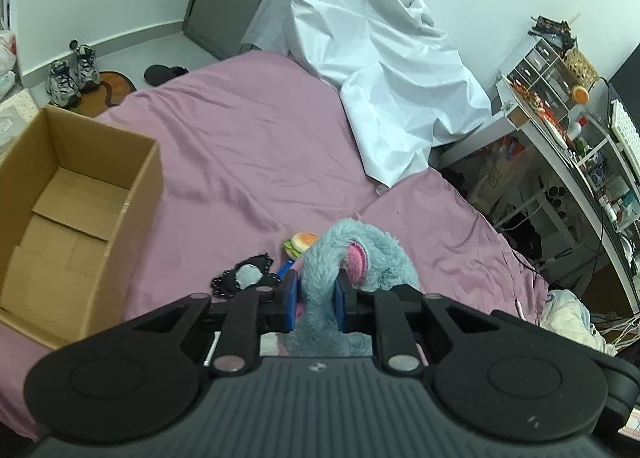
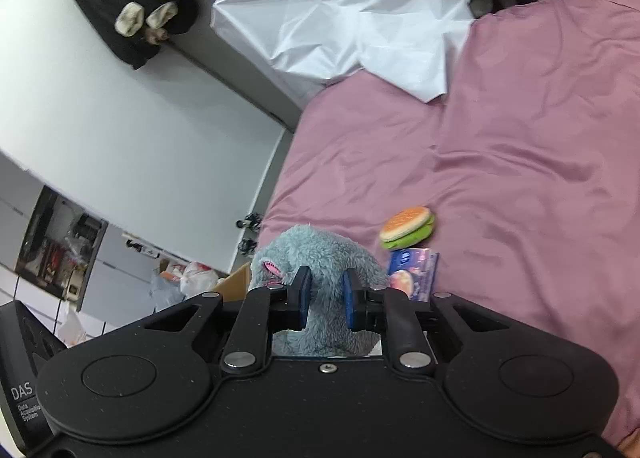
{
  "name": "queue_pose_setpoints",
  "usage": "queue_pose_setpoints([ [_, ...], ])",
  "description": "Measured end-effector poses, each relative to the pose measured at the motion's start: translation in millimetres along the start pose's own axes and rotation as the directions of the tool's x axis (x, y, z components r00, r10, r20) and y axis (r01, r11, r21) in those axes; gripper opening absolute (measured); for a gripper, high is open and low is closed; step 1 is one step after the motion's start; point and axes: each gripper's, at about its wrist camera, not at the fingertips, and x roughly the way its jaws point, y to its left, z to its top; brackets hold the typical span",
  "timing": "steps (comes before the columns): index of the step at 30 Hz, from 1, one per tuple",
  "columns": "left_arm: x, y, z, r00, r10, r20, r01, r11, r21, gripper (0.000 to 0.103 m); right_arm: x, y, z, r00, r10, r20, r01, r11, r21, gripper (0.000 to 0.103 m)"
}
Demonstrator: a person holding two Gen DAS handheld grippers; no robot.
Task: Organize soft objects
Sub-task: 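Lift the grey-blue plush with the left gripper and carry it over the box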
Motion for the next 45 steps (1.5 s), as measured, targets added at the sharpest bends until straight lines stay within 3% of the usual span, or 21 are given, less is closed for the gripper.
queue_pose_setpoints([
  [13, -36, 44, 9, 0.997, 0.042, 0.061, -0.039, 0.998, -0.042, 0.016, 15, 40, -24, 0.996, 0.088, -0.032, -0.090, 0.994, -0.056, 0.016],
  [25, -50, 100, 24, 0.996, 0.051, 0.078, -0.043, 0.994, -0.104, 0.016, 44, 78, -51, 0.993, 0.107, -0.043, -0.111, 0.990, -0.092, 0.016],
  [30, -56, 122, 33, 0.995, 0.047, 0.088, -0.036, 0.992, -0.121, 0.016, 57, 92, -59, 0.990, 0.138, -0.041, -0.141, 0.987, -0.080, 0.021],
  [45, -43, 183, 50, 0.997, 0.045, 0.055, -0.035, 0.983, -0.183, 0.015, 88, 124, -71, 0.983, 0.162, -0.091, -0.175, 0.970, -0.170, 0.026],
])
